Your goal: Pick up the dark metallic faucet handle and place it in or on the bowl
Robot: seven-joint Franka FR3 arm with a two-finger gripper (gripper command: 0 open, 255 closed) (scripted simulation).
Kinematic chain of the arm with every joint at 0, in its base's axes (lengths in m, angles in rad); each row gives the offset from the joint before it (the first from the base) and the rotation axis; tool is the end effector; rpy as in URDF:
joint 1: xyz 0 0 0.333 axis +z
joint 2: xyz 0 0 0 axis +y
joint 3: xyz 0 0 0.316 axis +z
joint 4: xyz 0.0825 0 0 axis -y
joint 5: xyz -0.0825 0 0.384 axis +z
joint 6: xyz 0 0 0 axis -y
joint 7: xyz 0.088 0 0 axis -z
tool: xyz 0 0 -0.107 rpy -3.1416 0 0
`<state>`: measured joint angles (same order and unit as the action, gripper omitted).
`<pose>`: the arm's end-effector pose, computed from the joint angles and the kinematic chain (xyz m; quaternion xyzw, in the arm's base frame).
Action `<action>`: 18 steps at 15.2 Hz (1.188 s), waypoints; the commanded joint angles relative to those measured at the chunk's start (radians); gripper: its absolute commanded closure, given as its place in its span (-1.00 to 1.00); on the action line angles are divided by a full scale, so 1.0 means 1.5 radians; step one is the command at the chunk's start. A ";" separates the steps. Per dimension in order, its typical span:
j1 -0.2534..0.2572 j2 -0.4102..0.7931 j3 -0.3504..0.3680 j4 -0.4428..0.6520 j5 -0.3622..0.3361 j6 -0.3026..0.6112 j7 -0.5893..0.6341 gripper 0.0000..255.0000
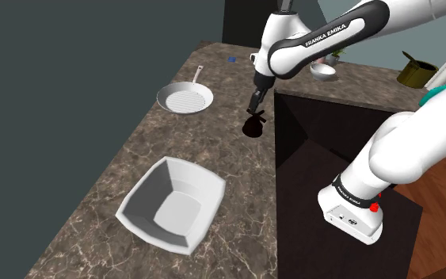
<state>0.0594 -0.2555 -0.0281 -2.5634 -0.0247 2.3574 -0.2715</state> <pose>0.4327 0.0134 0.3600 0.9869 0.1596 0.0239 0.0083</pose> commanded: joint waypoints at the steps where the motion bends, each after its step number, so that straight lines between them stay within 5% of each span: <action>1: 0.002 0.029 -0.001 0.002 0.003 0.029 -0.004 -1.00; 7: 0.002 0.080 -0.001 -0.014 0.003 0.097 -0.004 -1.00; 15: 0.002 0.080 -0.001 -0.014 0.003 0.097 -0.004 -1.00; 16: 0.002 0.080 -0.001 -0.014 0.003 0.097 -0.004 1.00; 18: 0.002 0.080 -0.001 -0.015 0.003 0.097 -0.004 1.00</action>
<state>0.0617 -0.1369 -0.0302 -2.5833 -0.0203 2.5043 -0.2781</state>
